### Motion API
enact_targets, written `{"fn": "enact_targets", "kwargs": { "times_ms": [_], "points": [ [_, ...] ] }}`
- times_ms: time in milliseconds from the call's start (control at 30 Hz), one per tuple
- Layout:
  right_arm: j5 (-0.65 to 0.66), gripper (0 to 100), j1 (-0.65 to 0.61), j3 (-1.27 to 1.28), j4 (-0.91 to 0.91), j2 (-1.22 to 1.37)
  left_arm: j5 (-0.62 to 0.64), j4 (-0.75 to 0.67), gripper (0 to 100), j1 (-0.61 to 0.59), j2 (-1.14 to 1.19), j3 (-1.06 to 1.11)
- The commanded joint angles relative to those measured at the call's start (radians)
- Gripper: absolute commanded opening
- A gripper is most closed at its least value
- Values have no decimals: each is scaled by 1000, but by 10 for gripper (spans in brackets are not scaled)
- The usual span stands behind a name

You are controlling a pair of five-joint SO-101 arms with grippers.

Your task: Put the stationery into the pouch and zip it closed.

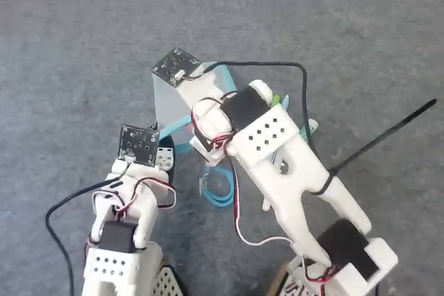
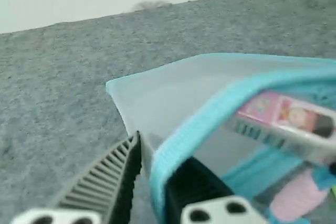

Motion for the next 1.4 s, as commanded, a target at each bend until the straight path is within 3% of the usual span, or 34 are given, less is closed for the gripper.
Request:
{"fn": "enact_targets", "kwargs": {
  "times_ms": [0, 467, 900, 1167, 1367],
  "points": [
    [-21, 9, -12, -80, -61, -5, -29, -5, 11, 41, -17, -15],
    [-25, 8, -8, -81, 33, 71, -32, -12, 11, 41, -17, -13],
    [-167, 11, 73, -307, 27, 213, -32, -17, 11, 41, -12, -12],
    [-166, 221, 28, -318, 30, 200, -34, -18, 11, 38, -17, -4],
    [-152, 231, 30, -313, 35, 104, -34, -18, 11, 35, -17, -1]
  ]
}}
